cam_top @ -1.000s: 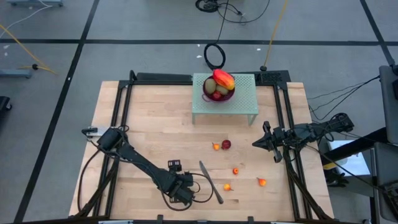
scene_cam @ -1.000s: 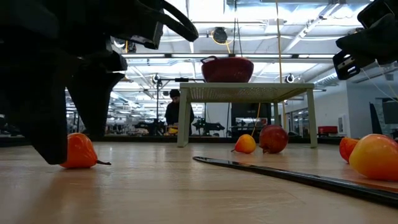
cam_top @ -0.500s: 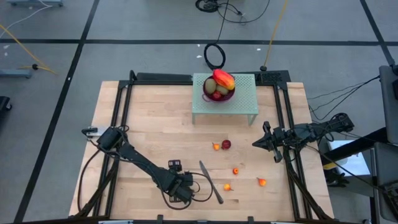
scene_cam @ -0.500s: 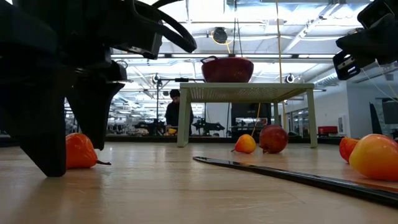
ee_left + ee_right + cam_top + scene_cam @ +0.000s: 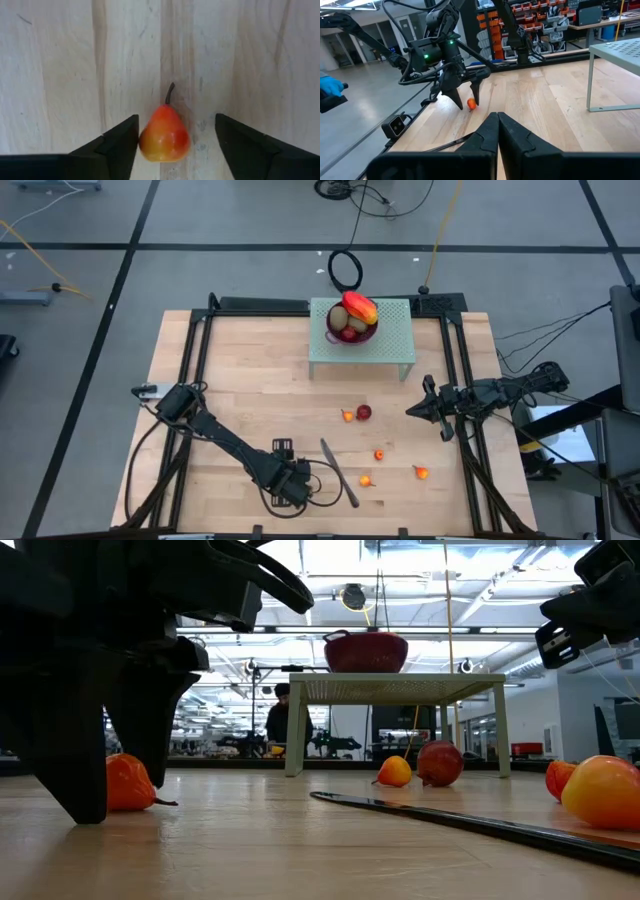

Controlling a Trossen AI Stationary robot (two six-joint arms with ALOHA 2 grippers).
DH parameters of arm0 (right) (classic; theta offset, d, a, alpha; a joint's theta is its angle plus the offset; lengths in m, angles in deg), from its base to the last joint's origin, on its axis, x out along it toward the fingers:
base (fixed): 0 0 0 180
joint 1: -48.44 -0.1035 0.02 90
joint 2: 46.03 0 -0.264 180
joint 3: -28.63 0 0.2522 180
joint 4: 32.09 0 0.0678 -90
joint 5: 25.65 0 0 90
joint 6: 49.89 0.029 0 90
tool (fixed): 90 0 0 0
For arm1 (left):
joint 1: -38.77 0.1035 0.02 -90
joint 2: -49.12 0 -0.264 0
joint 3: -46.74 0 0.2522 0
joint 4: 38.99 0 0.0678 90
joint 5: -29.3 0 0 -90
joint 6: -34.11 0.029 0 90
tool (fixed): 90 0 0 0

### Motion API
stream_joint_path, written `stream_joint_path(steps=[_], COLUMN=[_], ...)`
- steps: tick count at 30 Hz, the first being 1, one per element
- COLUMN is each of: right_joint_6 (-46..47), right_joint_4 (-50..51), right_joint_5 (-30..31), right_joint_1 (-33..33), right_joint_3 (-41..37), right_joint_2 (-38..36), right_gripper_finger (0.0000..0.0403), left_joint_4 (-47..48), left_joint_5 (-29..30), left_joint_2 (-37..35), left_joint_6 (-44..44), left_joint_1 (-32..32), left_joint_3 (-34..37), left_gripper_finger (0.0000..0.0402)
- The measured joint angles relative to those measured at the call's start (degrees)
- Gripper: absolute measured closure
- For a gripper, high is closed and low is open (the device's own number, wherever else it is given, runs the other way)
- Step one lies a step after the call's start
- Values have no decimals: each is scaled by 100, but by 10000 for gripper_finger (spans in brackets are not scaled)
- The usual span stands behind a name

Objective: Pick & Place Fruit
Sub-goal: Put the orange pear into the violet strainer bowl on the shelf

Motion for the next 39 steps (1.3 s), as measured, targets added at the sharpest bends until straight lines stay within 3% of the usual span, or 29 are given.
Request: stream_joint_path(steps=[18,29,39], right_joint_6=[0,0,0], right_joint_4=[0,0,0], right_joint_5=[0,0,-2], right_joint_1=[-1,1,1], right_joint_3=[0,0,0], right_joint_2=[1,1,-1], right_gripper_finger=[403,403,403], left_joint_4=[66,280,361], left_joint_5=[-109,-162,399], left_joint_2=[7,-18,-421], left_joint_6=[-57,-739,-858], left_joint_1=[20,304,966], left_joint_3=[7,-477,-1495], left_gripper_finger=[271,267,266])
